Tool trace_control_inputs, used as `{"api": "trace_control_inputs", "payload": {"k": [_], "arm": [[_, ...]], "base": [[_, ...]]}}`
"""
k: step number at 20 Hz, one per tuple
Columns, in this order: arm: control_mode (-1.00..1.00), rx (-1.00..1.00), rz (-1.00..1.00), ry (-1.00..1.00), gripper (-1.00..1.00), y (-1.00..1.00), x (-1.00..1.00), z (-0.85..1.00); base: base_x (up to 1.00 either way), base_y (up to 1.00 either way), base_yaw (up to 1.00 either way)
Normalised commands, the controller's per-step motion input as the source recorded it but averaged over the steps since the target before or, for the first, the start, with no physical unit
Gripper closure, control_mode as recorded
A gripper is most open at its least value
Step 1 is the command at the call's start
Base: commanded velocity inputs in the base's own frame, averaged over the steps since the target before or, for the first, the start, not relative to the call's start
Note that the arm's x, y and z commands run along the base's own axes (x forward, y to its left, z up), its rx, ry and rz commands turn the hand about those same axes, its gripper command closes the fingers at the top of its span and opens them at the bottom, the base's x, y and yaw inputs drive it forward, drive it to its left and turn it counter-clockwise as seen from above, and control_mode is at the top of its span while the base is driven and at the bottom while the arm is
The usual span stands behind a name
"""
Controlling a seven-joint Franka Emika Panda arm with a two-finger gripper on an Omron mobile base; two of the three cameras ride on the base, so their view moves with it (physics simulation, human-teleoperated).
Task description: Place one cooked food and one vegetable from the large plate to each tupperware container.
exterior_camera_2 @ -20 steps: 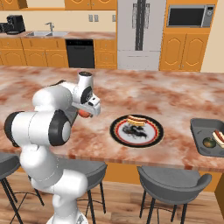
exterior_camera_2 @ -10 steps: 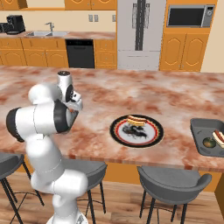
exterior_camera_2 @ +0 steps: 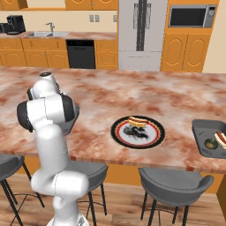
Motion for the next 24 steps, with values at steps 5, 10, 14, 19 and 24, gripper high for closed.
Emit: {"api": "trace_control_inputs", "payload": {"k": [5,10,14,19,24], "arm": [[-1.0,0.01,0.0,-0.01,1.0,0.15,0.28,-0.37],[-1.0,0.03,0.0,-0.01,1.0,0.03,0.14,-0.42],[-1.0,0.01,0.0,-0.03,1.0,0.0,0.21,-0.31],[-1.0,0.0,0.0,-0.01,1.0,0.0,0.28,-0.33],[-1.0,0.0,0.0,0.0,1.0,0.0,0.28,-0.29]], "base": [[0.0,0.0,0.0],[0.0,0.0,0.0],[0.0,0.0,0.0],[0.0,0.0,0.0],[0.0,0.0,0.0]]}}
